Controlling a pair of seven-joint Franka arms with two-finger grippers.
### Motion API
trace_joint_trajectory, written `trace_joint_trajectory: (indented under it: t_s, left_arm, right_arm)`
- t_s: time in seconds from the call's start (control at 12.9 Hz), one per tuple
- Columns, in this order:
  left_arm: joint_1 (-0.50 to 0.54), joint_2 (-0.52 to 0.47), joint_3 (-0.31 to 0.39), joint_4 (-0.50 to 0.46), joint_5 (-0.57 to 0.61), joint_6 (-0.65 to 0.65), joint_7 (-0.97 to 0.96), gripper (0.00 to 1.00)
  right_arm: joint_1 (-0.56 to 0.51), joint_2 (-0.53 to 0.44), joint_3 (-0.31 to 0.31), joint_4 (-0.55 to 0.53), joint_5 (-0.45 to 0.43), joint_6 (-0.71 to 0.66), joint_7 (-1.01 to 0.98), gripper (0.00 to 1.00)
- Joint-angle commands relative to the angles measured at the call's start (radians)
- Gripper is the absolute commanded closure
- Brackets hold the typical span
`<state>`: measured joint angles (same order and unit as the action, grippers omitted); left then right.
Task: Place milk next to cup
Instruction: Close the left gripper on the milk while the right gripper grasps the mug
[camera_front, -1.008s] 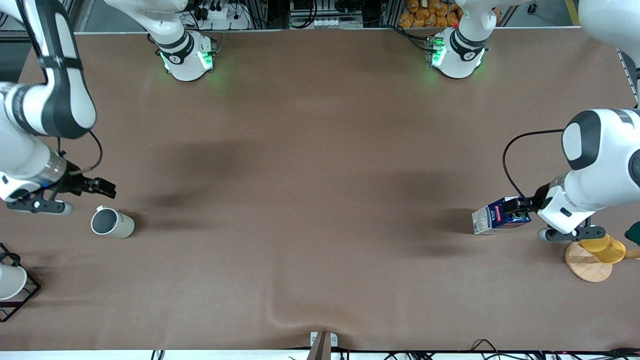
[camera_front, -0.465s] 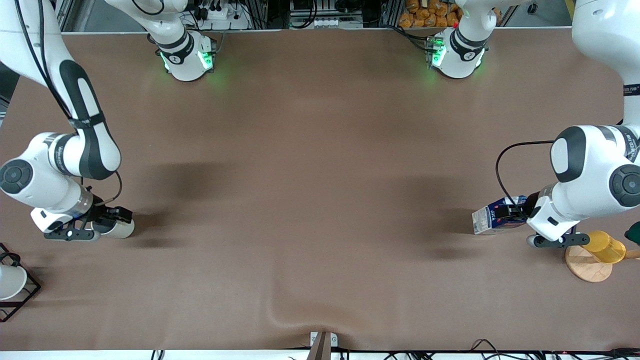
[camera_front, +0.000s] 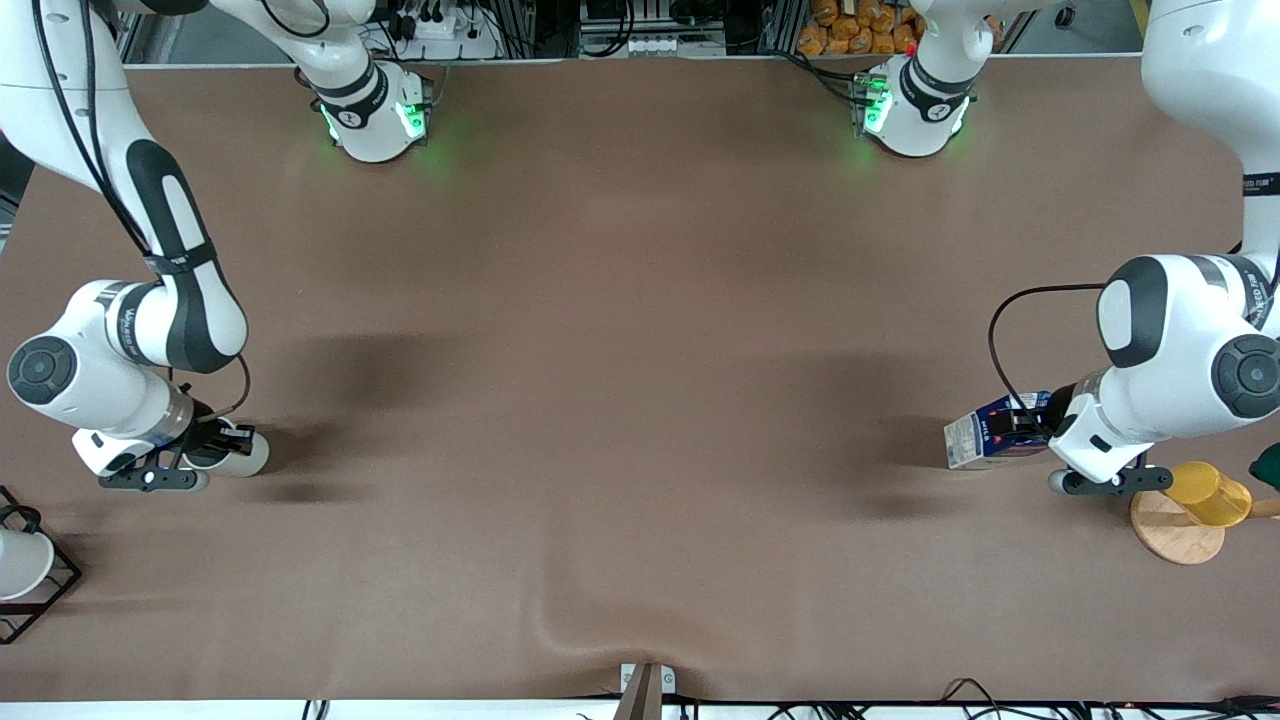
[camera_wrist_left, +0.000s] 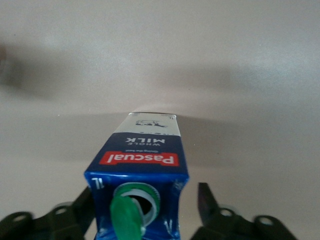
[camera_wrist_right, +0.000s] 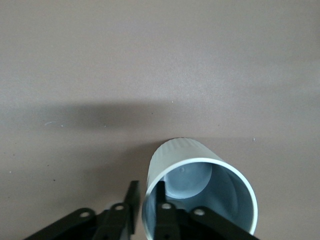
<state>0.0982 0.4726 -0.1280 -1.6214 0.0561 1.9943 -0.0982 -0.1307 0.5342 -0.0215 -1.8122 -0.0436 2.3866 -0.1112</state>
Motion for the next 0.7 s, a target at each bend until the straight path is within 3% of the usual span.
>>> trace_joint_trajectory:
  t_s: [0.0, 0.23, 0.47, 0.62]
  left_arm:
    - [0.002, -0.005, -0.001, 0.003, 0.018, -0.017, 0.014, 0.39]
    - [0.003, -0.006, -0.001, 0.005, 0.018, -0.023, 0.012, 0.53]
    - [0.005, -0.017, -0.001, 0.012, 0.019, -0.022, 0.015, 0.53]
    - [0.005, -0.031, -0.001, 0.015, 0.019, -0.023, 0.015, 0.53]
  right_arm:
    - [0.002, 0.000, 0.014, 0.033, -0.018, -0.020, -0.024, 1.00]
    - [0.055, -0.002, 0.020, 0.108, -0.006, -0.125, -0.021, 1.00]
    - [0.152, 0.000, 0.022, 0.233, 0.075, -0.331, 0.057, 1.00]
    - [0.247, 0.004, 0.020, 0.255, 0.125, -0.334, 0.134, 1.00]
